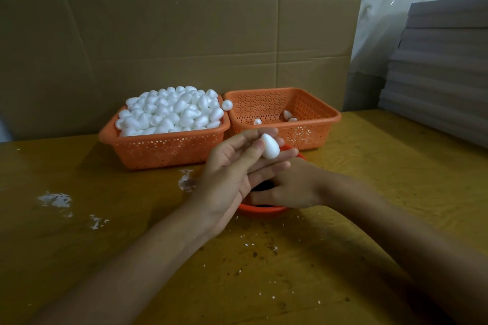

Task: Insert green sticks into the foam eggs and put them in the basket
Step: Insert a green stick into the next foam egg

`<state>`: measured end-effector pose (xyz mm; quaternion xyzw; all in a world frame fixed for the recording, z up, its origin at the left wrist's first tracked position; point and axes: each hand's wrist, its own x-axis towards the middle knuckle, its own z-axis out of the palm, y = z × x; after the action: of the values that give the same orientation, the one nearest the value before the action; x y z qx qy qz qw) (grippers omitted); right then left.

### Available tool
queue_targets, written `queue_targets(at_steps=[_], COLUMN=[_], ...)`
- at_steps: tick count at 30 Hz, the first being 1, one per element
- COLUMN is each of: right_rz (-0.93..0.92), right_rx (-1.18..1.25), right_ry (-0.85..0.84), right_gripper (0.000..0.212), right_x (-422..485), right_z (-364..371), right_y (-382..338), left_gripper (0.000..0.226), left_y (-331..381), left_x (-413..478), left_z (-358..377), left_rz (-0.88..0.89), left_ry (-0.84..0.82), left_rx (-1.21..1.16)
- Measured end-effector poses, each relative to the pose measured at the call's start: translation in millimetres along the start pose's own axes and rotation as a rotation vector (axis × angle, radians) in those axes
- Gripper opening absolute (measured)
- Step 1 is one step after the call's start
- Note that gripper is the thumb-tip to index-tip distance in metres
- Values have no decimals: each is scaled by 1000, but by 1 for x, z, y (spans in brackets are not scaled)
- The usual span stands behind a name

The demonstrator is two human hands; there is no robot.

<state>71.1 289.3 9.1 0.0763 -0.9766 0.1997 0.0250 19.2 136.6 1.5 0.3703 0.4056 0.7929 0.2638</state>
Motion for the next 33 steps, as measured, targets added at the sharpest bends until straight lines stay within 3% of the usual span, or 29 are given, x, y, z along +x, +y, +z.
queue_targets(at_steps=[13,21,33], right_rz=[29,27,83], right_rx=[-6,7,-42], right_ry=[-15,8,-61], right_gripper=[16,26,21], right_x=[-2,-2,-2], right_z=[-2,-1,-4], right_y=[-4,-4,-5], left_gripper=[19,27,23], left_y=[7,9,9], left_x=[0,-2,-4], left_z=[1,2,2], left_rz=[-56,-65,-26], left_ry=[-48,-46,-106], left_rx=[-46,-59,45])
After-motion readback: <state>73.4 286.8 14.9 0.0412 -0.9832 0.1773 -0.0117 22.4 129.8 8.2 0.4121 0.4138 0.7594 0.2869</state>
